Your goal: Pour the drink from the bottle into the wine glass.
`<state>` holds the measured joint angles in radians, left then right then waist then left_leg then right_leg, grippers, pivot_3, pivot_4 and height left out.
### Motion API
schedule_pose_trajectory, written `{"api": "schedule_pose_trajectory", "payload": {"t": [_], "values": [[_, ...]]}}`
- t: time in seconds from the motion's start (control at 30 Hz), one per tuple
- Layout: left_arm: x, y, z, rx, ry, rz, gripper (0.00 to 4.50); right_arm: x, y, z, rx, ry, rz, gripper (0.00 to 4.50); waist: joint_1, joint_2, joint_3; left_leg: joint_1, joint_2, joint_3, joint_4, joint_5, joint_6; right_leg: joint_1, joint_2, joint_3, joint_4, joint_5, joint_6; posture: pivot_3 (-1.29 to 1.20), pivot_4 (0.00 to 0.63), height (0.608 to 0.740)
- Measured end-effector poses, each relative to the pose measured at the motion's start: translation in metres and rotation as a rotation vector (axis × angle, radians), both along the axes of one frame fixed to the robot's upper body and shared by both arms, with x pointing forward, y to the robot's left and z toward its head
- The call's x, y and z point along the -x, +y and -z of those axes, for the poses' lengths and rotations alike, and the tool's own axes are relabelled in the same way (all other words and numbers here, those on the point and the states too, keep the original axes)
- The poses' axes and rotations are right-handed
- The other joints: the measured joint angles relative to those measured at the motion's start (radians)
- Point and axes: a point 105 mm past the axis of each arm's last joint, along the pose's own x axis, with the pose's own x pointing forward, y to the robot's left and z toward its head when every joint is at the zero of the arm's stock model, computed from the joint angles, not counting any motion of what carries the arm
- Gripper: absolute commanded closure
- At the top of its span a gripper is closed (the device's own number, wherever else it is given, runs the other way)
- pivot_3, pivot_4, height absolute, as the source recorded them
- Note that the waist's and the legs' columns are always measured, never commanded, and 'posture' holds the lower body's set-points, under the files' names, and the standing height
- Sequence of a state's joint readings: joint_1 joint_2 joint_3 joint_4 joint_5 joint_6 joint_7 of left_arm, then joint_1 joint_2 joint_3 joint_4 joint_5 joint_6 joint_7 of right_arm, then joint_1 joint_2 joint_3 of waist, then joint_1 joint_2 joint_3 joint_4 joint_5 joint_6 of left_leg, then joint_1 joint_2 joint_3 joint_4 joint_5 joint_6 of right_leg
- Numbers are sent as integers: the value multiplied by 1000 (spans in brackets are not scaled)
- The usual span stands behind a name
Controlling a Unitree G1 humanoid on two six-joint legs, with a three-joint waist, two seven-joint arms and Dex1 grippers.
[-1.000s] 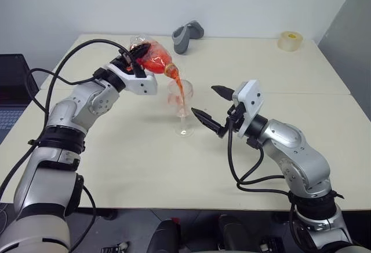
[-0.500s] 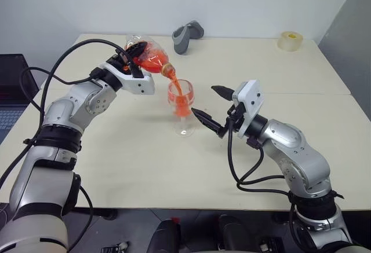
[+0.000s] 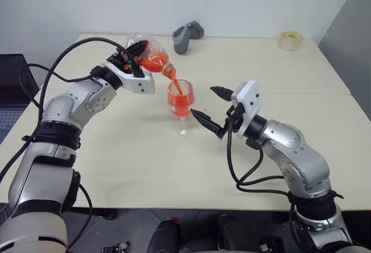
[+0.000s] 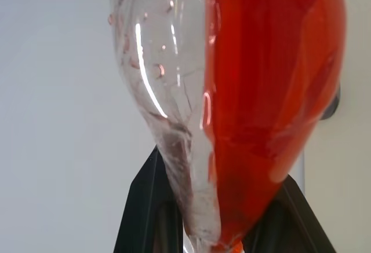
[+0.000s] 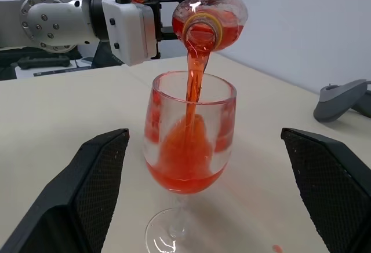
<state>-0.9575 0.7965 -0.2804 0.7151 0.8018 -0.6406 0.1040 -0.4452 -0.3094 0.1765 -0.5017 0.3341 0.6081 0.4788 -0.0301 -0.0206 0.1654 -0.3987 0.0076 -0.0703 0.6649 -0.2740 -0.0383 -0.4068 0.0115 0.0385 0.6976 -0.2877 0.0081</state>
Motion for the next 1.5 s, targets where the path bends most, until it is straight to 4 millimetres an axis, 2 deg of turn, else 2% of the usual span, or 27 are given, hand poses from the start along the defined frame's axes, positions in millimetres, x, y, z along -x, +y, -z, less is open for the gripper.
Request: {"api": "schedule_pose_trajectory", "payload": {"t": [0.63, 1.07, 1.27, 1.5], "values": [[0, -2, -5, 4, -17, 7, 3727, 0, 0, 1, 3, 1, -2, 0, 0, 0, 0, 0, 0, 0, 0, 0, 0, 0, 0, 0, 0, 0, 0, 0, 150, 740], [-1, -12, -1, 72, 43, 44, 3736, 1, 1, 2, 4, 4, -3, 0, 0, 0, 0, 0, 0, 0, 0, 0, 0, 0, 0, 0, 0, 0, 0, 0, 150, 740], [-1, -10, 8, 186, 125, 47, 3753, 1, 1, 2, 10, 1, -10, 0, -1, 0, 0, 0, 0, 0, 0, 0, 0, 0, 0, 0, 0, 0, 0, 0, 150, 740], [1, -8, 18, 495, 287, 74, 3754, 7, 2, 1, 35, -21, -56, 0, -1, 0, 0, 0, 0, -1, 1, 0, 0, 0, 0, 0, 1, 0, 0, 0, 150, 740]]}}
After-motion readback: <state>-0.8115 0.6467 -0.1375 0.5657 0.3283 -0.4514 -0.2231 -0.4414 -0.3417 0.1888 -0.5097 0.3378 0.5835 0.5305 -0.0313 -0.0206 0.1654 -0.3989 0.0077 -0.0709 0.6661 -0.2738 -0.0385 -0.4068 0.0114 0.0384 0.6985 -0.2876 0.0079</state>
